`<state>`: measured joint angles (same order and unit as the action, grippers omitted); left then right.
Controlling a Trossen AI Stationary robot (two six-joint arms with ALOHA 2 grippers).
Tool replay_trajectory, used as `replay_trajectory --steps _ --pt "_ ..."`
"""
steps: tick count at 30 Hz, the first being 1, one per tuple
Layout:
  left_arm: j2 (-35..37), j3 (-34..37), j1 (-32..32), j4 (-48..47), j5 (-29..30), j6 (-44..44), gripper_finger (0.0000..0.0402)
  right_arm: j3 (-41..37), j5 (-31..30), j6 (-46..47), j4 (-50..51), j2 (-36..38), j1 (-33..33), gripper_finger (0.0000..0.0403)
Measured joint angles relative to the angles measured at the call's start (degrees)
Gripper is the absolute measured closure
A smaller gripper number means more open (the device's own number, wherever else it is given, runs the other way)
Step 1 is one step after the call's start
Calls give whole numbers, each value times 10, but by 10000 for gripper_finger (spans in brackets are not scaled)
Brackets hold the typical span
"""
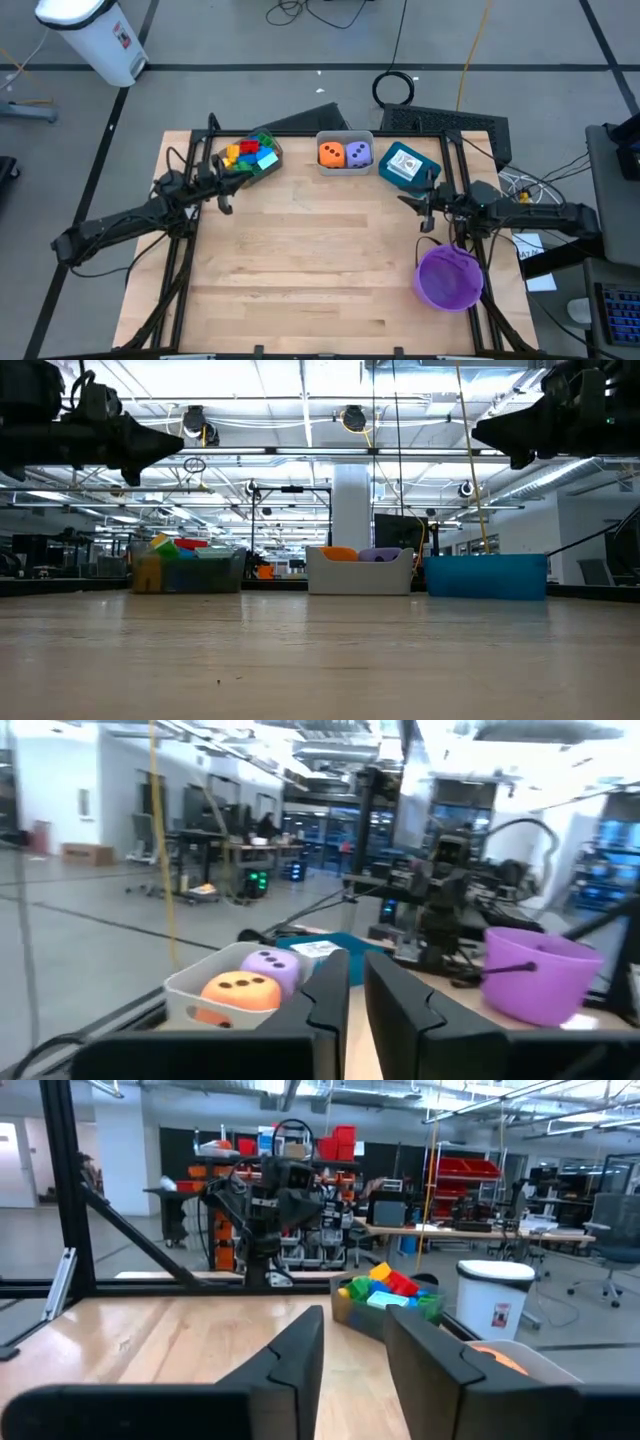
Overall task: Pick & Place Toys
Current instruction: Return to Home Position
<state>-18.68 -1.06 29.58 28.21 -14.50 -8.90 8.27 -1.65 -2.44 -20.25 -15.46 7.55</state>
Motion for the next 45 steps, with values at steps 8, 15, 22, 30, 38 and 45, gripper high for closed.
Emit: replay_trajectory --steps 8,15,22,30,38,45 --pt "0 1 0 -3 -41 2 357 0 1 -6 57 37 0 331" --pt "0 2 -5 -14 -52 8 357 0 2 -21 94 76 0 359" --pt "-1 2 -21 -43 -52 17 357 -48 2 -29 75 124 0 392" --pt "0 2 -35 -42 -52 28 357 -58 18 -47 105 153 0 401" --pt "-1 2 -35 -104 -51 27 357 -59 16 -71 172 152 0 402" --pt "-1 2 -36 -175 -51 25 357 -60 3 -78 178 144 0 400"
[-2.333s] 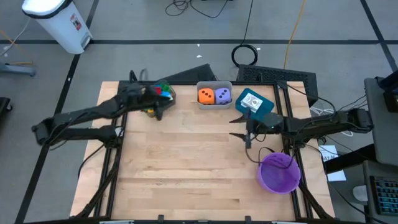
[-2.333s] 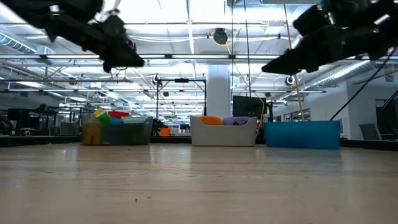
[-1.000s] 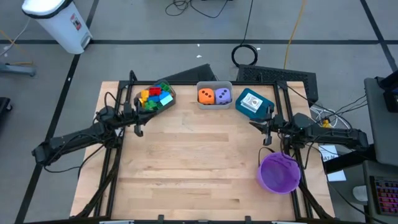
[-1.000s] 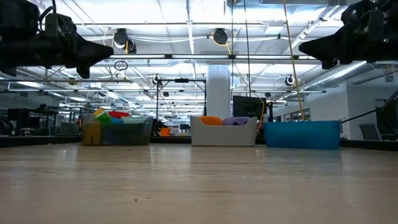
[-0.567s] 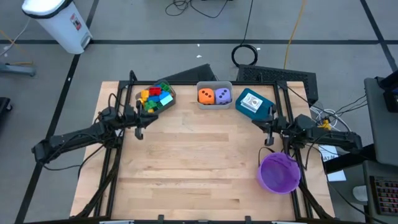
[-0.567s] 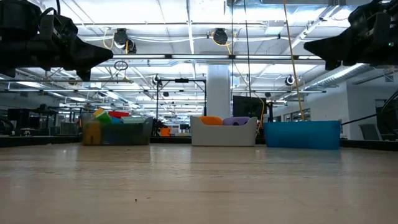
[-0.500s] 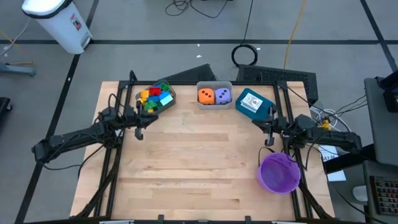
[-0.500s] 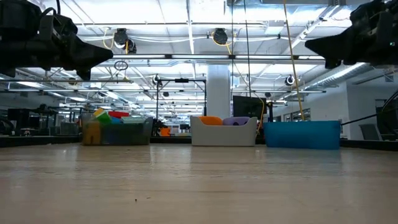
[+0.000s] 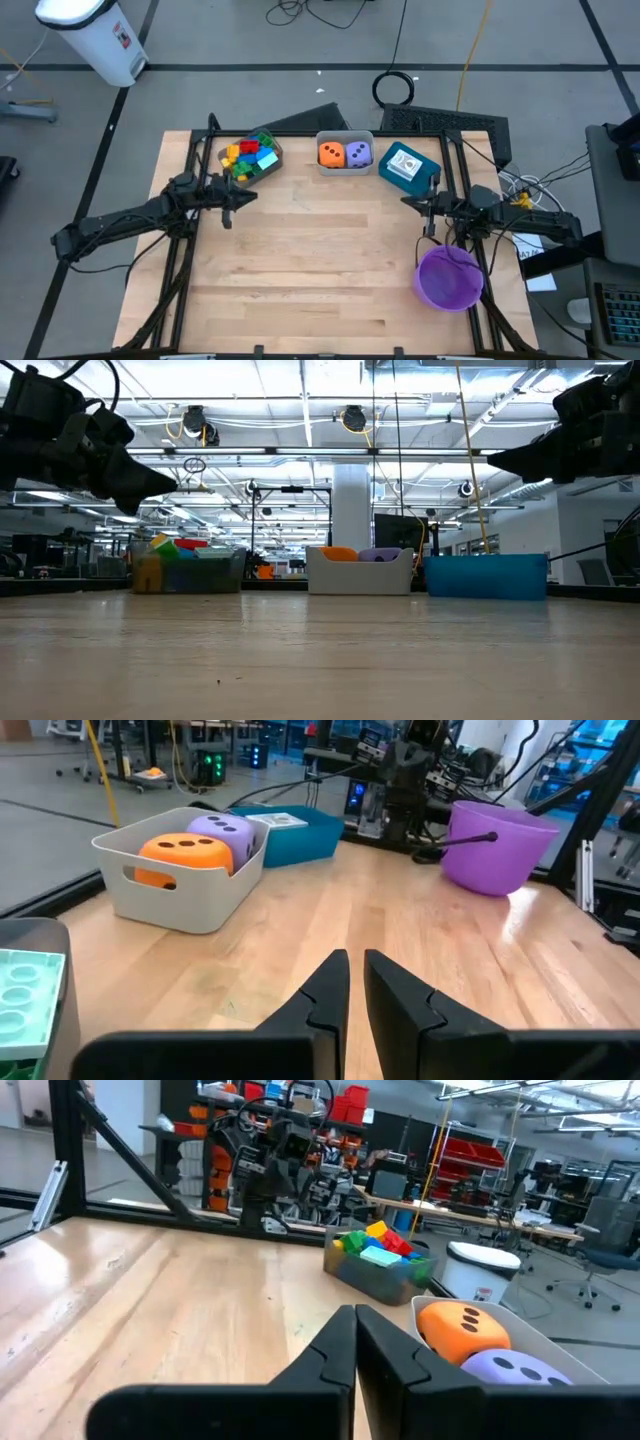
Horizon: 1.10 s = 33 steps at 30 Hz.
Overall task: Pick & Place Toys
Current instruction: Return to Home Position
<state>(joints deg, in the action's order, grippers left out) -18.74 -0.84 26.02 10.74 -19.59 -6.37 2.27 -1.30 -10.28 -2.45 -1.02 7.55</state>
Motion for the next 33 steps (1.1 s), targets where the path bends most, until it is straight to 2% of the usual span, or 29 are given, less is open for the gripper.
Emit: replay_trajectory --steps 8,33 --pt "0 0 0 -2 2 31 357 0 -1 6 -3 0 0 400" --pt "0 0 0 -2 2 29 357 -1 -1 6 -3 0 0 396"
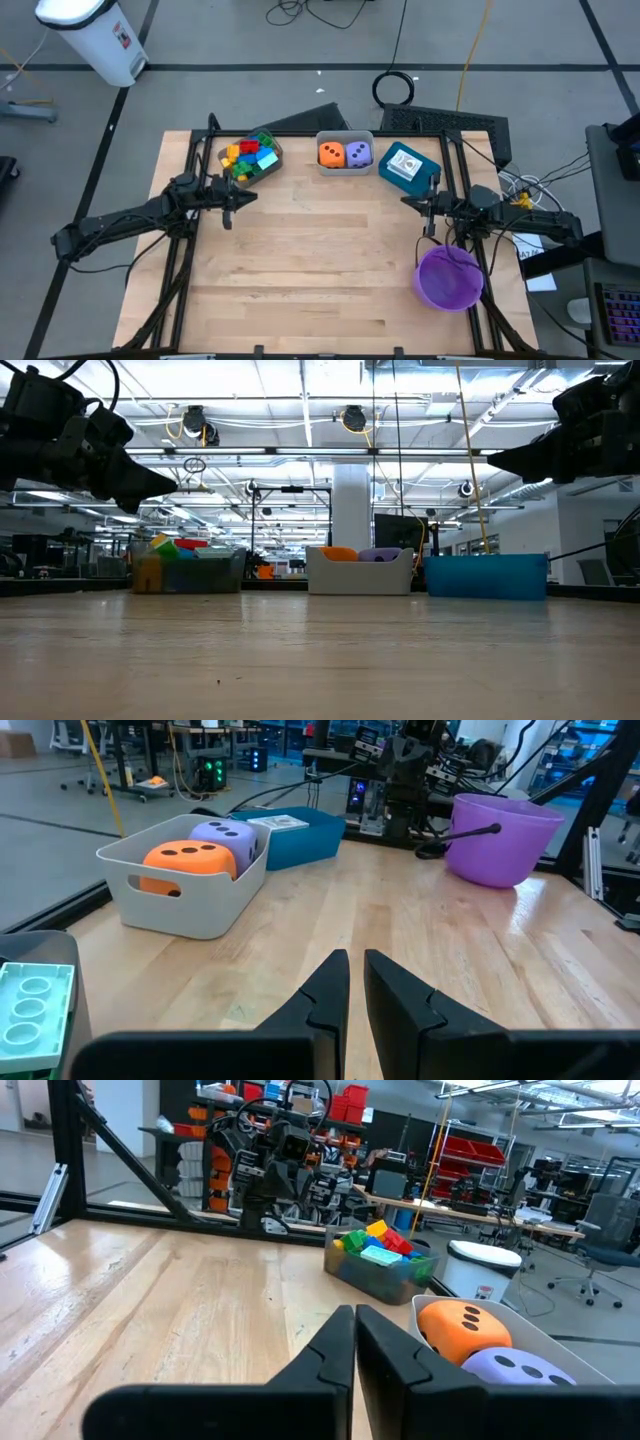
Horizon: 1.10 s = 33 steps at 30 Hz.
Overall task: Pick & Place Toys
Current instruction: Return to Home Position
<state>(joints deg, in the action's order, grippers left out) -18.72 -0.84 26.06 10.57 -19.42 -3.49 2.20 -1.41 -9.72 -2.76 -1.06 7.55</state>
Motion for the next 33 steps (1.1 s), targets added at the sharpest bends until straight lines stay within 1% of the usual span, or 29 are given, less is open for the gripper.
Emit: replay_trajectory --steps 12,14,15,19,21,23,25,28,33 --pt "0 0 0 0 0 0 357 0 3 -3 0 0 0 396" --pt "0 0 0 0 0 0 357 0 38 -39 2 0 0 395" --pt "0 0 0 0 0 0 357 0 68 -59 2 0 0 395" --pt "0 0 0 0 0 0 357 0 203 -79 -19 0 0 395" --pt "0 0 0 0 0 0 357 0 269 -103 -27 0 0 397" --pt "0 0 0 0 0 0 357 0 312 -132 -30 0 0 398" --pt "0 0 0 0 0 0 357 0 340 -156 -30 0 0 399" --pt "0 0 0 0 0 1 357 0 374 -165 -30 0 0 399" --pt "0 0 0 0 0 0 357 0 376 -165 -30 0 0 398"
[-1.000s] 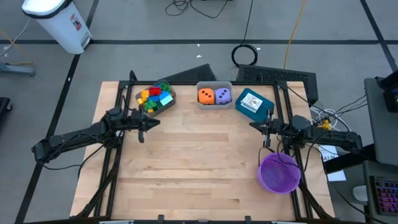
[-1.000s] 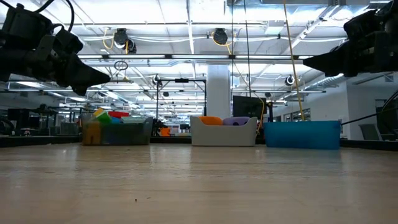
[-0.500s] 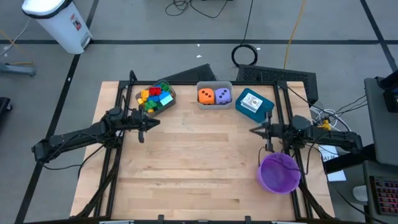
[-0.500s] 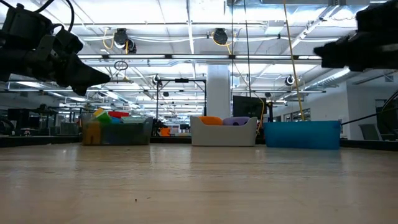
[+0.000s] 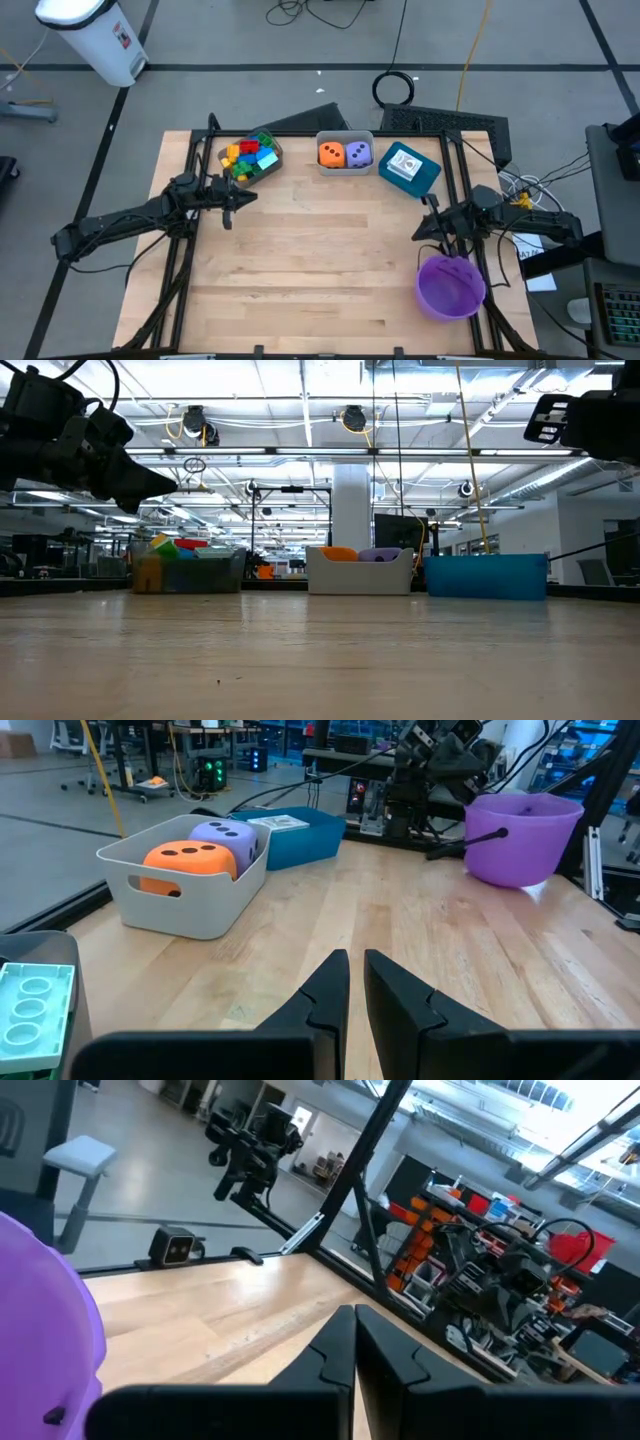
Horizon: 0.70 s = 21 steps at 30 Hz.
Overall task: Pick & Place Toys
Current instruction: Return to Home Position
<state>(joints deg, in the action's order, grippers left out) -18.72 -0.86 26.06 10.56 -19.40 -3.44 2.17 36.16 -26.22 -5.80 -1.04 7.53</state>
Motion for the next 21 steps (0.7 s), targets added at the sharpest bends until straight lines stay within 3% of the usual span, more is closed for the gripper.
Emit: replay_trajectory --steps 9,15,21 --pt "0 0 0 0 0 0 357 0 -18 0 -8 0 0 400" --pt "0 0 0 0 0 0 357 0 -238 -16 -74 0 0 400" --pt "0 0 0 0 0 0 357 0 -318 -33 -73 -1 0 399"
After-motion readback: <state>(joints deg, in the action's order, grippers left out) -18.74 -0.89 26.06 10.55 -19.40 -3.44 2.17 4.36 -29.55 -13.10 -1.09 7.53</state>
